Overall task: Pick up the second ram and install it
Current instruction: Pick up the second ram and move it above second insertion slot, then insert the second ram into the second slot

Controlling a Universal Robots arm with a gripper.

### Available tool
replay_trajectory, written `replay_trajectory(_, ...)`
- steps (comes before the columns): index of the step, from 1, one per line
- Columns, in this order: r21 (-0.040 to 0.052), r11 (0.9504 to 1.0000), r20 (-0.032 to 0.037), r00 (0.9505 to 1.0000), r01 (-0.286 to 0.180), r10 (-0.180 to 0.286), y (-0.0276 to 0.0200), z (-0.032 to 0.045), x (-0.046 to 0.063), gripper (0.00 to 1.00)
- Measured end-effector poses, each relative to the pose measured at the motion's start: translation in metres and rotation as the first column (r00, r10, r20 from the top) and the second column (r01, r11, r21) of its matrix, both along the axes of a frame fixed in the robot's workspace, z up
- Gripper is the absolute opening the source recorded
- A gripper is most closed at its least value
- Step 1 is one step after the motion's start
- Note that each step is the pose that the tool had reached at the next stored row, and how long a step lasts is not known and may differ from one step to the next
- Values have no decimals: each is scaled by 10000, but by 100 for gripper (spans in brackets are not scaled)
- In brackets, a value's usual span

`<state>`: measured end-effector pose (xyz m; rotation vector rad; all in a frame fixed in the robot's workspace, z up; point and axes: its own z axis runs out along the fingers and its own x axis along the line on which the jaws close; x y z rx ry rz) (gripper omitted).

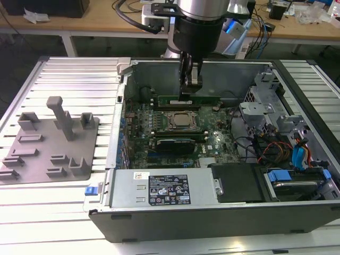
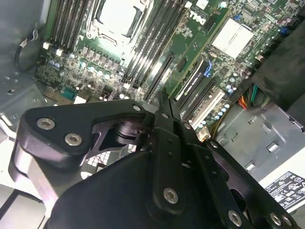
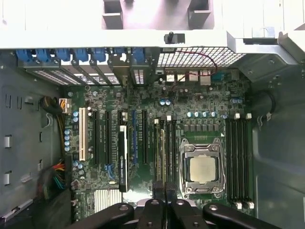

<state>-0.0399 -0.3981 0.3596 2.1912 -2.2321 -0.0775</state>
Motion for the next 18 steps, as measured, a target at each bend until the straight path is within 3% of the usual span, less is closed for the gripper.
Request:
replay_trajectory(13, -1, 10000, -1, 10000, 0, 0, 14, -5, 0, 9)
replay_trajectory(18, 0, 10000, 0, 10000, 0, 0, 14, -90, 0, 9)
